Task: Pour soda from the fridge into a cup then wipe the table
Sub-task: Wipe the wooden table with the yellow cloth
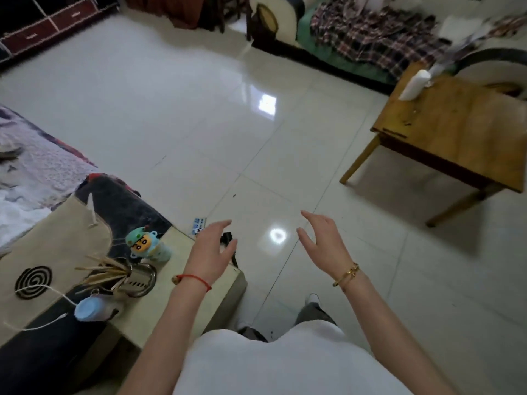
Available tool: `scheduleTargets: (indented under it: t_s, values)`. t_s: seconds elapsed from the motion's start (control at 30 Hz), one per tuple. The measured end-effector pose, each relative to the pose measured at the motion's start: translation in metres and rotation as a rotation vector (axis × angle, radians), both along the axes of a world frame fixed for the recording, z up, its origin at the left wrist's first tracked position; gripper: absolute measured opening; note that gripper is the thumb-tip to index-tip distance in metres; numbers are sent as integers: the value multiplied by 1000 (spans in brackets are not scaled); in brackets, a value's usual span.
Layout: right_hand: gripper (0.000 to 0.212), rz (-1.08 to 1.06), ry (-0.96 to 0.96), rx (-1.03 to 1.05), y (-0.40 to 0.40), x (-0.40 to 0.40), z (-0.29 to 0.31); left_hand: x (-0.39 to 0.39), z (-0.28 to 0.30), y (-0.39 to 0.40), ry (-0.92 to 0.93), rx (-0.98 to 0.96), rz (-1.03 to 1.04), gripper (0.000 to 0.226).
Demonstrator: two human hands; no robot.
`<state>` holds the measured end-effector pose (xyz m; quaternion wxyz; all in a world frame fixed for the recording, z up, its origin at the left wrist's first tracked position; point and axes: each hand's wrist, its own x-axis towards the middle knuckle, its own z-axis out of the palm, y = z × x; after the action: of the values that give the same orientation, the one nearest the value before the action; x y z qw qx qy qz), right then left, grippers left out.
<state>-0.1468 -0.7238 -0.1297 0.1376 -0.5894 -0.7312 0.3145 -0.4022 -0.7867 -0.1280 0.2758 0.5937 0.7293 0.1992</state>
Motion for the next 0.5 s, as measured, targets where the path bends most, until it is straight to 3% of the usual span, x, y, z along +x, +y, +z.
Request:
scheduleTargets:
  t_s: [0.23, 0.5]
  values:
    - [49, -246, 18, 1, -11, 115, -7, 110, 3, 66, 35, 29, -269, 48]
    - [47, -463, -24, 40, 1, 294, 4, 293, 12, 133, 48, 69, -508, 49]
